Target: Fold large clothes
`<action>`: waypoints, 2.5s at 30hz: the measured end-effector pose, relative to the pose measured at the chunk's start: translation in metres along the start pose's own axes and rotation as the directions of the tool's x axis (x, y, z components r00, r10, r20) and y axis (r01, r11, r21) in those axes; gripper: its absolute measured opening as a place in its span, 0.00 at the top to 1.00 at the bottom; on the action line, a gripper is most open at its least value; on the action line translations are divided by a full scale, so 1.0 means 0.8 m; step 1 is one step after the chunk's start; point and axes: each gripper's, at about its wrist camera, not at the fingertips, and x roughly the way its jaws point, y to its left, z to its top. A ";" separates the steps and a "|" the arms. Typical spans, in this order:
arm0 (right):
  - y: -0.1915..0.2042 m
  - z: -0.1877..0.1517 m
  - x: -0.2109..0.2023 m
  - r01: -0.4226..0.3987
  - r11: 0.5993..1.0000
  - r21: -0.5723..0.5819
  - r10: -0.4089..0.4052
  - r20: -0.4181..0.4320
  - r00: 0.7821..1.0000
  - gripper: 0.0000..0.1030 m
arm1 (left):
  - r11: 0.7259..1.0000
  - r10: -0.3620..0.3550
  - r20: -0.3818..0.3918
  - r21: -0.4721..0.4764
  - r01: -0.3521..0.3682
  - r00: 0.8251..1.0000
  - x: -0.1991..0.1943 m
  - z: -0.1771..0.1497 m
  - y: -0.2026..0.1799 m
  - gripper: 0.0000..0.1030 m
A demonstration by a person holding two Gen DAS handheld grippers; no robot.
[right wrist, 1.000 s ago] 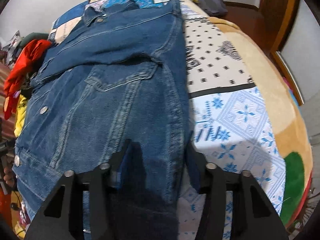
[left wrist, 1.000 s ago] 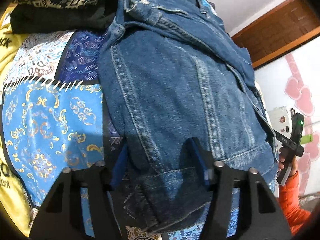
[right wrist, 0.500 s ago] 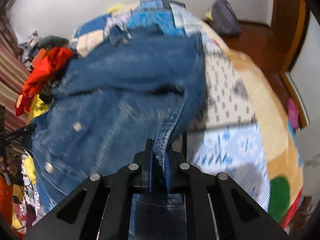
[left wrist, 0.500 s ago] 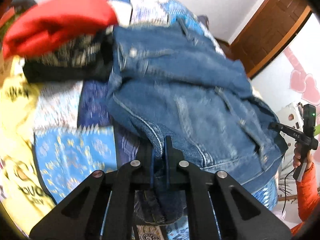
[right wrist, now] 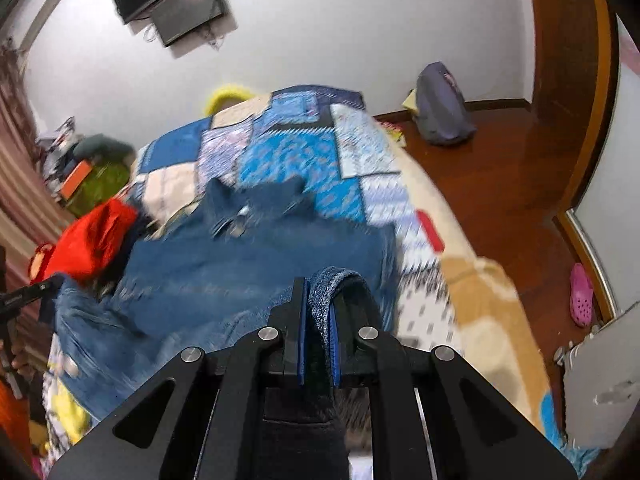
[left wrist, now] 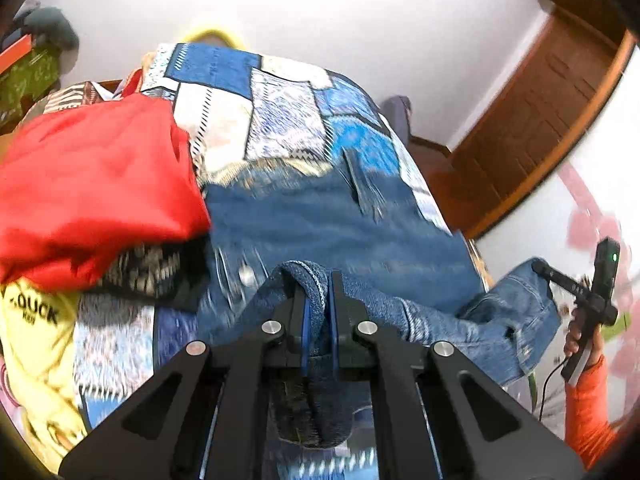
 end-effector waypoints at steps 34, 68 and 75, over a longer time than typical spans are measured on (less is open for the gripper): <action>0.020 -0.023 0.064 0.027 0.994 -0.108 -0.047 -0.188 0.981 0.65 | 0.940 0.247 -0.086 0.263 -0.217 0.965 0.099 -0.034 -0.002 0.36; 0.135 0.077 0.177 0.134 0.977 -0.166 -0.145 -0.056 0.988 0.65 | 0.866 0.416 0.086 0.266 -0.424 0.905 0.204 0.111 -0.022 0.36; 0.147 0.070 0.148 0.085 0.975 -0.207 -0.097 -0.052 0.994 0.65 | 0.891 0.358 0.108 0.258 -0.374 0.927 0.170 0.112 -0.027 0.35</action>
